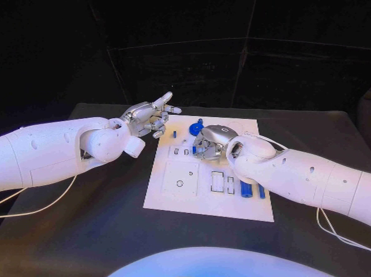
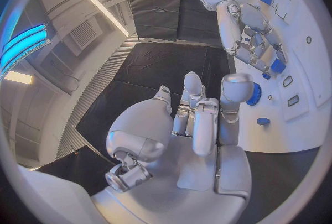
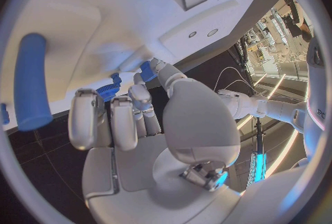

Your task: Assemble the parts on the task board

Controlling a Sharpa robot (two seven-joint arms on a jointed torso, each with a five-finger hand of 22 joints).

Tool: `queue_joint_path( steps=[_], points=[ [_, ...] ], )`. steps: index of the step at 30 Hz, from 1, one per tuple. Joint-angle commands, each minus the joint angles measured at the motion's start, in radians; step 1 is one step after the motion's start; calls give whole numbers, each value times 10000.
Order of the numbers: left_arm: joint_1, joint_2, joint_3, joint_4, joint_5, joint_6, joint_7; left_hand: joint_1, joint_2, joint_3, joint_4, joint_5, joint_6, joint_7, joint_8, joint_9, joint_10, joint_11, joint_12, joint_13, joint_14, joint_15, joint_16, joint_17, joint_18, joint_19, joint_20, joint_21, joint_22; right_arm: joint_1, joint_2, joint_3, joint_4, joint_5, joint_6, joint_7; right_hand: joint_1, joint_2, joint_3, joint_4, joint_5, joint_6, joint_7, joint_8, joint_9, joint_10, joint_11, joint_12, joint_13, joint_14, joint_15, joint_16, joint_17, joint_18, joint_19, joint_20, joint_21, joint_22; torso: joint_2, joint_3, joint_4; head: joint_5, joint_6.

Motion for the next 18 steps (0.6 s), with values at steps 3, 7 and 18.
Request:
queue_joint_path(
  steps=[3,7,18],
  points=[
    [16,6,7,6,-39,143,32,88,-13,14,-59,-5,10,7,-39,-10,-48,-32,-50,-6,836,80,-43,1753,17,-58,1,-40,-10,17,-1,4,19,-44,-153,-34,-31,-70,-155,14,2,-179,84,-114,-20,-123,78,-85,-50,652,150,-74,912,32,-86,31,-72,559,0,3,-7,-6,-7],
    [16,7,7,6,-39,146,29,88,-13,14,-59,-5,10,7,-39,-10,-48,-32,-50,-6,836,80,-43,1753,17,-58,1,-40,-10,17,-2,4,21,-44,-143,-50,-29,-72,-188,24,13,-221,104,-131,-21,-151,98,-97,-66,647,169,-85,898,34,-92,49,-80,551,2,2,-5,-9,-9],
    [16,10,7,1,-39,149,21,88,-13,14,-59,-5,10,7,-39,-10,-48,-32,-50,-6,836,80,-43,1753,17,-58,1,-40,-10,17,-23,4,75,-50,-373,-30,-24,-79,-307,62,34,-382,158,-192,-25,-265,154,-148,-129,621,221,-144,824,57,-160,105,-147,472,0,2,-6,-17,-27]
  ],
)
